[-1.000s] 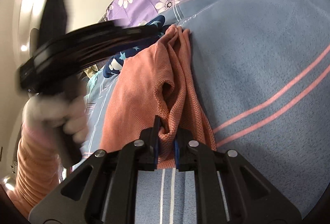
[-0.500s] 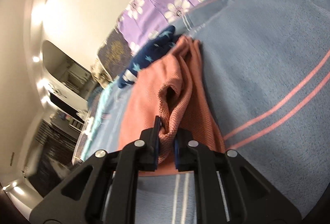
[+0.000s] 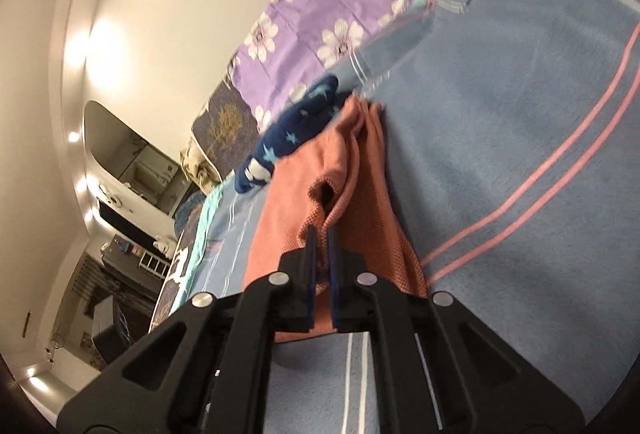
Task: Fold small clothes
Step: 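Open both grippers and release the folded shirt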
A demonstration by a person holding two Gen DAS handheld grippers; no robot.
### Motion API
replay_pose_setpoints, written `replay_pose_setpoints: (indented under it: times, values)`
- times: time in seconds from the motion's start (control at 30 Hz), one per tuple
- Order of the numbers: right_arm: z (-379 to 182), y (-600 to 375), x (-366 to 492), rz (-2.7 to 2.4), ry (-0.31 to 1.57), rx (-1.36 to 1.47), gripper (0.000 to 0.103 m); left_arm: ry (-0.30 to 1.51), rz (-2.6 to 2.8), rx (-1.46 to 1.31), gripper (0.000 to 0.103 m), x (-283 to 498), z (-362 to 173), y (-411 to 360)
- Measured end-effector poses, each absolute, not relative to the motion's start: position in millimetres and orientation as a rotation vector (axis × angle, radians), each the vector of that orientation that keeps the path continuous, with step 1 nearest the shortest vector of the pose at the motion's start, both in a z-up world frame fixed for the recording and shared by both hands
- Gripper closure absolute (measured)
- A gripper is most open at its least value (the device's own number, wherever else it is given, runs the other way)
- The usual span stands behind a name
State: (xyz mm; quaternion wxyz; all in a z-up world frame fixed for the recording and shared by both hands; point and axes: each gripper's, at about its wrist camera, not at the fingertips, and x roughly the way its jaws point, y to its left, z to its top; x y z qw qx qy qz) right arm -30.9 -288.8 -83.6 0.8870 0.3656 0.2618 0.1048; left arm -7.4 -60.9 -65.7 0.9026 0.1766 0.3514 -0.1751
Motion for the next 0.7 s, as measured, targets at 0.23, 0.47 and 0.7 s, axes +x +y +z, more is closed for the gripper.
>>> replay_pose_setpoints:
  times: [0.23, 0.47, 0.7]
  values:
    - [-90.8, -300.8, -34.5, 0.142, 0.607, 0.679, 0.100, 0.746, -0.417, 0.409, 0.090, -12.7, -74.9, -72.5]
    - [-80.8, -265.9, -26.3, 0.240, 0.677, 0.495, 0.061, 0.745, -0.421, 0.433, 0.090, -14.2, -76.8, -75.4]
    - [-107.0, -260.9, -8.6, 0.220, 0.803, 0.530, 0.070, 0.748, -0.416, 0.450, 0.088, -15.0, -80.3, -79.1]
